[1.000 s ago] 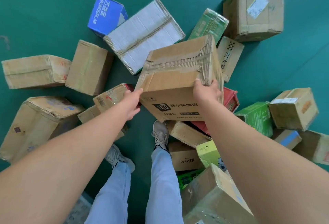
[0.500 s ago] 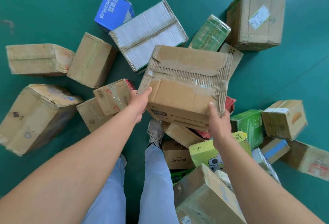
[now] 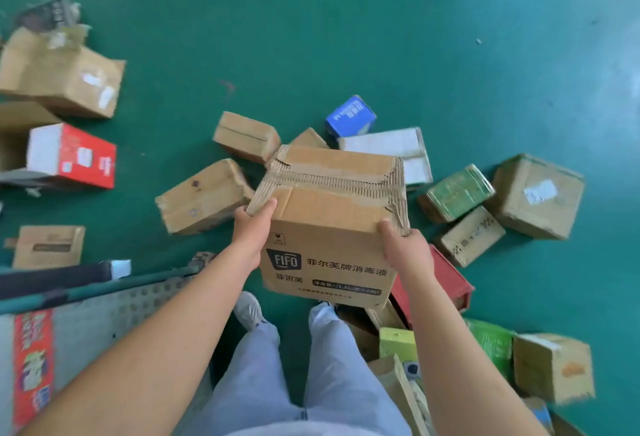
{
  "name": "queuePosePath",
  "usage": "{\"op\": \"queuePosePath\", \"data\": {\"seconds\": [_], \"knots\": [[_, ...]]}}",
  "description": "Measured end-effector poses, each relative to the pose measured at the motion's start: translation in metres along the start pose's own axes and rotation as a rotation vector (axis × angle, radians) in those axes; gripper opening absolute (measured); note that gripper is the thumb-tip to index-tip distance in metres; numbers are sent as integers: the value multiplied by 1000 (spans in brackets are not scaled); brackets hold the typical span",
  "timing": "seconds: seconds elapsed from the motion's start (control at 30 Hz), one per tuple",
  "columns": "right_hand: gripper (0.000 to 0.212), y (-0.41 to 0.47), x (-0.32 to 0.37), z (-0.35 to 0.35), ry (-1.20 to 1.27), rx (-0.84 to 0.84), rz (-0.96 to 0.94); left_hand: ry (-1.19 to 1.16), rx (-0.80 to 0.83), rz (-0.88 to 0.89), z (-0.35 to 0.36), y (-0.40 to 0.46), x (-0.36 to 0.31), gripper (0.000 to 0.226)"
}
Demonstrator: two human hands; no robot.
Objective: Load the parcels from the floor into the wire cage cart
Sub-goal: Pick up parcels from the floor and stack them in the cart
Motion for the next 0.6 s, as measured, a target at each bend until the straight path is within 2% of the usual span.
{"op": "queuePosePath", "data": {"seconds": [0.13,0.3,0.5,0.6], "knots": [[62,-30,53,39,-183,96,-71,-183,-39,-32,-72,-32,37,76],[52,-71,90,117,-380,215,-134,-364,-139,-55,-152,-70,105,64],[49,-130,74,223,-609,289,-153,-547,-248,-113,-227,-108,228,96],[44,-167,50,273,-709,301,-160,-672,-216,-137,-253,-125,301,105]]}}
Point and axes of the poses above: each hand's wrist, its own y-axis towards the middle knuckle, its own z-axis out of the palm, x = y × z, the point moved 10 cm from there along y, towards the middle knuckle, and after that the axes turned 14 degrees about x, right-handed, at the moved point
